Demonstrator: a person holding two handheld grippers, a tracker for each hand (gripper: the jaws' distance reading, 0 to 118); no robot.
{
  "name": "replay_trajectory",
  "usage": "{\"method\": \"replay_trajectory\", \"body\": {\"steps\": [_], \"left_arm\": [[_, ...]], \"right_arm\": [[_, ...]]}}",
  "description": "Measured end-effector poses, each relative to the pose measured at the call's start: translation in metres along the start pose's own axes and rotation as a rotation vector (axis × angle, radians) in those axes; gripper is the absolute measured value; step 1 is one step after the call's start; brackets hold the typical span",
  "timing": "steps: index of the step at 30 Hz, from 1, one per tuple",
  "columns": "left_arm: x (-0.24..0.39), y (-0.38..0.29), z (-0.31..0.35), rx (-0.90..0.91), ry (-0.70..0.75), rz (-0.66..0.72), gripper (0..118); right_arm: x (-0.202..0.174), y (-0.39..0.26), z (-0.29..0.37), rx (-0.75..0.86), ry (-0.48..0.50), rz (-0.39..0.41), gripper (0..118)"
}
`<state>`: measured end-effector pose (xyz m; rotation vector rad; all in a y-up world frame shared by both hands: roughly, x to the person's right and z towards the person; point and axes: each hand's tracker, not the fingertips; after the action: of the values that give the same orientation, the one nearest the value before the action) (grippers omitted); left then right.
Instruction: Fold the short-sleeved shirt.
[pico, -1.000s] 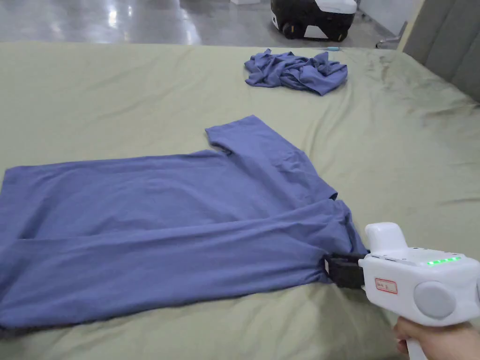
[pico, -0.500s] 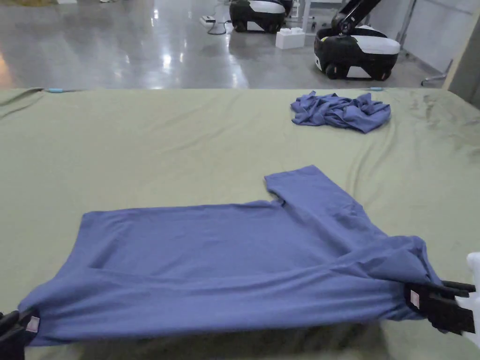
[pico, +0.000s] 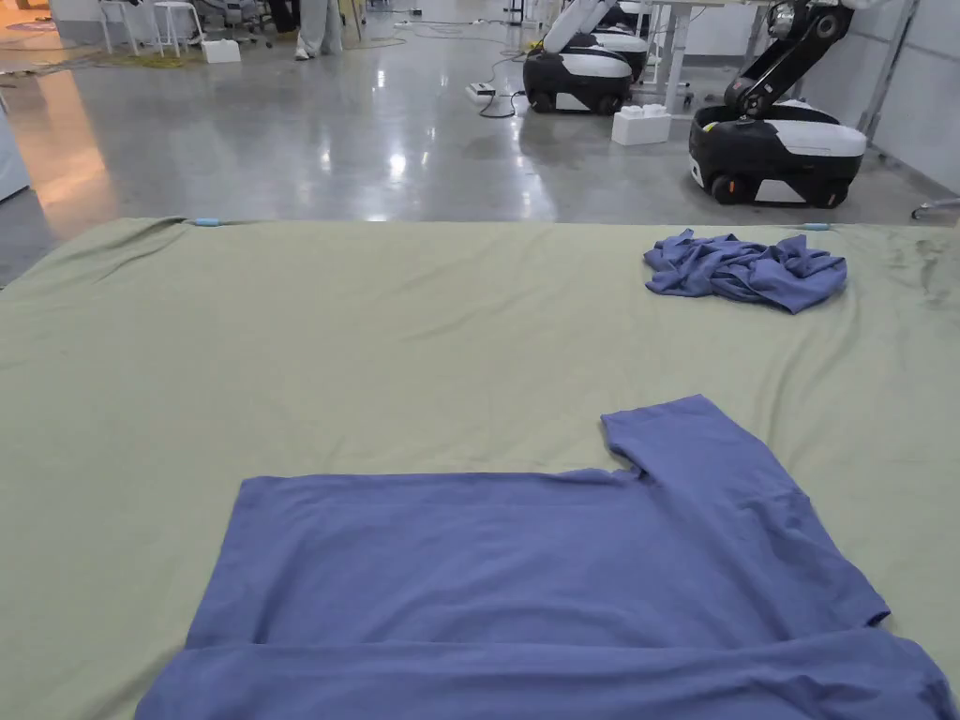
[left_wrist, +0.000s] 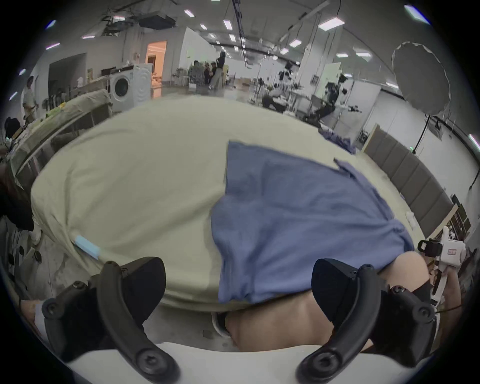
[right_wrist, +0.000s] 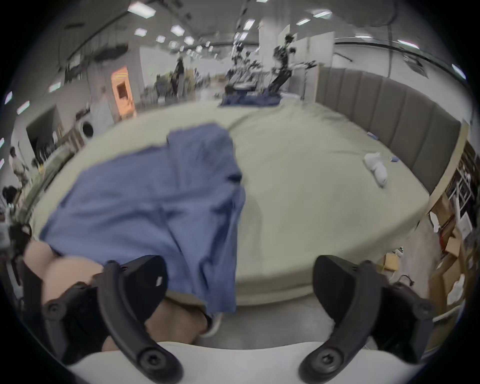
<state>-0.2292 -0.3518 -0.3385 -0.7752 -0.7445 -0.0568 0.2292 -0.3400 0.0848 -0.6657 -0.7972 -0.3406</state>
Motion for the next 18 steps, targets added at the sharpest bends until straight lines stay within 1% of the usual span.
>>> {"method": "replay_trajectory", "body": {"steps": [1, 2, 3, 4, 5, 6, 7, 8, 10, 12, 14, 15, 18], "left_arm": [[0.004, 0.015, 0.006, 0.043, -0.002, -0.017, 111], [0.007, 0.028, 0.014, 0.104, -0.020, -0.050, 90], [0.011, 0.039, 0.020, 0.155, -0.017, -0.078, 54], [0.016, 0.051, 0.025, 0.222, 0.017, -0.104, 0], [0.034, 0.069, 0.033, 0.285, 0.046, -0.116, 0], [0.038, 0.083, 0.033, 0.346, 0.055, -0.123, 0], [0.040, 0.098, 0.027, 0.339, 0.014, -0.131, 0], [0.042, 0.117, 0.013, 0.300, -0.035, -0.147, 0], [0.045, 0.146, -0.020, 0.306, -0.023, -0.140, 0], [0.041, 0.174, -0.069, 0.251, -0.036, -0.153, 0], [0.046, 0.195, -0.123, 0.154, -0.005, -0.161, 0], [0.043, 0.204, -0.152, 0.140, 0.024, -0.175, 0], [0.026, 0.219, -0.232, -0.075, 0.026, -0.137, 0]], "right_arm": [[-0.002, 0.008, 0.010, 0.041, 0.015, -0.006, 92], [-0.006, 0.023, 0.022, 0.108, 0.031, 0.003, 52], [-0.011, 0.032, 0.029, 0.170, 0.021, 0.029, 6], [-0.019, 0.042, 0.034, 0.224, -0.003, 0.054, 3], [-0.026, 0.055, 0.039, 0.285, -0.047, 0.077, 3], [-0.031, 0.070, 0.040, 0.314, 0.006, 0.102, 3], [-0.036, 0.082, 0.041, 0.329, 0.041, 0.119, 3], [-0.043, 0.096, 0.036, 0.332, 0.053, 0.135, 3], [-0.054, 0.120, 0.020, 0.333, 0.068, 0.150, 3], [-0.065, 0.138, 0.004, 0.328, 0.096, 0.163, 3], [-0.076, 0.152, -0.017, 0.305, 0.124, 0.184, 3], [-0.083, 0.156, -0.023, 0.306, 0.137, 0.200, 3], [-0.095, 0.164, -0.043, 0.276, 0.172, 0.245, 3]]}}
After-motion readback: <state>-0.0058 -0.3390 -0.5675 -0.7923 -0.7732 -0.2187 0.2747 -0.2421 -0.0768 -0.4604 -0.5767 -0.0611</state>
